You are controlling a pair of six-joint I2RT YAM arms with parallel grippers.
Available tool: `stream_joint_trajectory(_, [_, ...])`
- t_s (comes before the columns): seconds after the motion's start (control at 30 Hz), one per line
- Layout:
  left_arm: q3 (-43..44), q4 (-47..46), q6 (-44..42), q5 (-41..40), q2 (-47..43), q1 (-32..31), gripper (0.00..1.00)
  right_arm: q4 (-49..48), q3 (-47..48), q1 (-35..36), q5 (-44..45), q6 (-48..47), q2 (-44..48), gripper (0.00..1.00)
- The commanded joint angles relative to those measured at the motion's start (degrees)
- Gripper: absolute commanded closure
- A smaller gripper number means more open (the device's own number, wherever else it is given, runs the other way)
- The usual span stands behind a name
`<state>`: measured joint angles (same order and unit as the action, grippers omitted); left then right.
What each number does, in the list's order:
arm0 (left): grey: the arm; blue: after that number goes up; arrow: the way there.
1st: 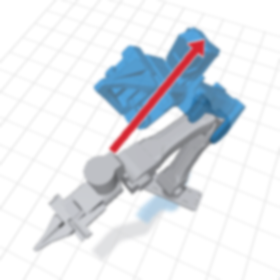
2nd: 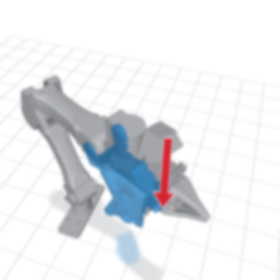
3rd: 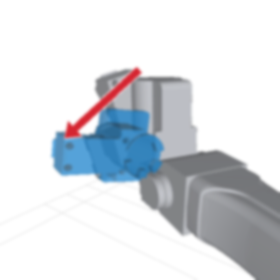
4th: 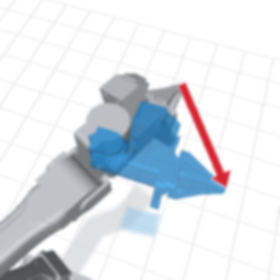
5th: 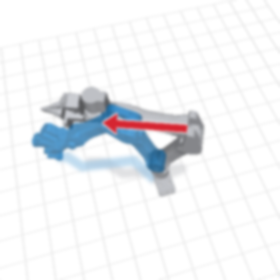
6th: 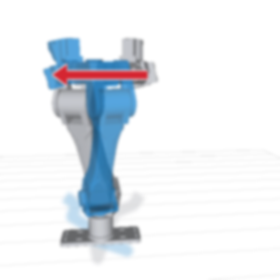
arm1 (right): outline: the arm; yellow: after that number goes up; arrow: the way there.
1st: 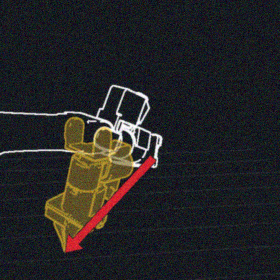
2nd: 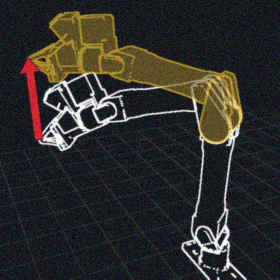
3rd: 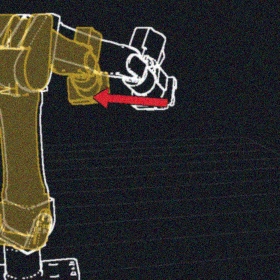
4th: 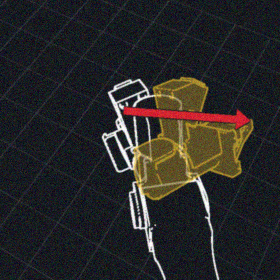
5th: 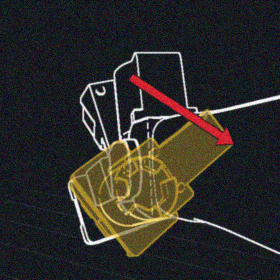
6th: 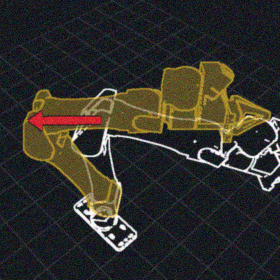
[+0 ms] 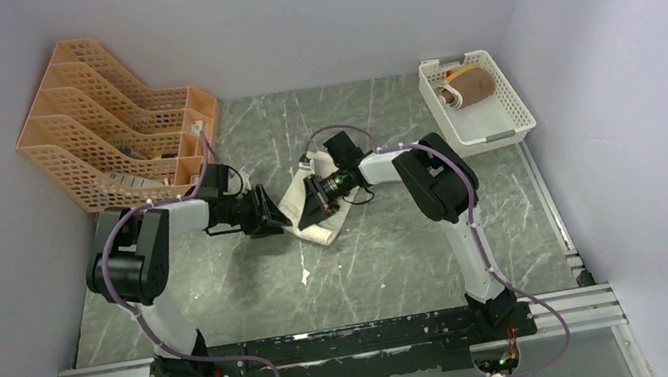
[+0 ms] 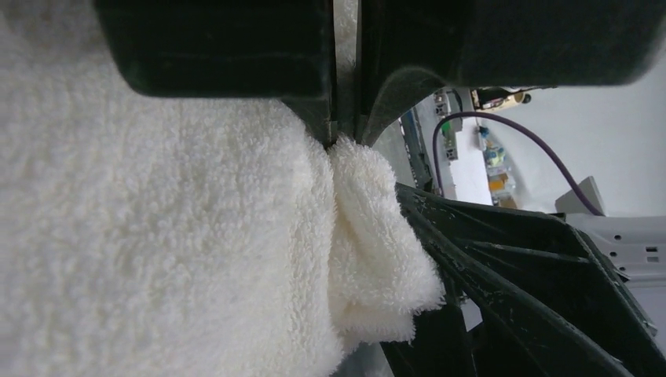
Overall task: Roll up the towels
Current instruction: Roll the towel at the center of the board.
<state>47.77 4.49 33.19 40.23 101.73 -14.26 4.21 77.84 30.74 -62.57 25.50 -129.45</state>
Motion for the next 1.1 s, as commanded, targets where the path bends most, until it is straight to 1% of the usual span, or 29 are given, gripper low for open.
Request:
stream_joint_trajectory(0.0, [3.2,-2.4,0.6,-2.5,3.2,-1.1,0.46,8.9,2.7,-0.4,6.0,-6.3,-1.0,0.91])
stream_joint_trajectory(0.07, [4.0,-1.1,0.3,-3.8,4.3,-1.3,0.47,14.2,4.9,-0.1,10.2,-10.3,0.0,0.82])
stream_joint_trajectory(0.1, [4.2,-0.5,0.2,-4.4,4.6,-1.3,0.47,16.4,5.5,0.1,13.4,-12.5,0.8,0.75])
stream_joint_trajectory(0.2, [5.0,1.9,-0.7,-6.0,5.5,-1.3,0.47,20.6,5.6,1.6,26.3,-17.7,6.7,0.55])
stream_joint_trajectory(0.23, [5.3,2.6,-1.1,-6.5,5.8,-1.3,0.47,21.3,5.0,2.3,32.6,-19.0,8.7,0.52])
stream_joint_trajectory(0.3, [5.8,3.8,-1.7,-6.9,6.4,-1.3,0.47,21.3,2.8,4.0,41.4,-21.3,13.0,0.48])
stream_joint_trajectory(0.43, [6.7,5.6,-2.7,-7.0,7.4,-1.3,0.47,16.5,-4.6,9.9,56.3,-25.2,24.2,0.45])
stream_joint_trajectory(0.5, [7.1,6.2,-3.2,-6.9,8.0,-1.3,0.47,13.6,-7.4,13.1,60.3,-26.6,28.1,0.45])
stream_joint_trajectory(0.6, [7.7,7.4,-4.0,-6.8,8.9,-1.3,0.47,10.9,-9.6,17.2,62.5,-28.0,31.8,0.45])
stream_joint_trajectory(0.7, [8.0,8.1,-4.7,-6.8,9.7,-1.3,0.48,11.9,-8.5,20.0,64.4,-29.6,30.8,0.44])
stream_joint_trajectory(0.87, [8.8,9.4,-5.6,-6.6,10.7,-1.3,0.48,13.9,-5.5,24.0,68.5,-31.9,25.0,0.44])
stream_joint_trajectory(1.07, [9.3,10.1,-6.0,-6.1,11.6,-1.2,0.47,13.2,-4.4,26.4,71.4,-33.7,22.0,0.44])
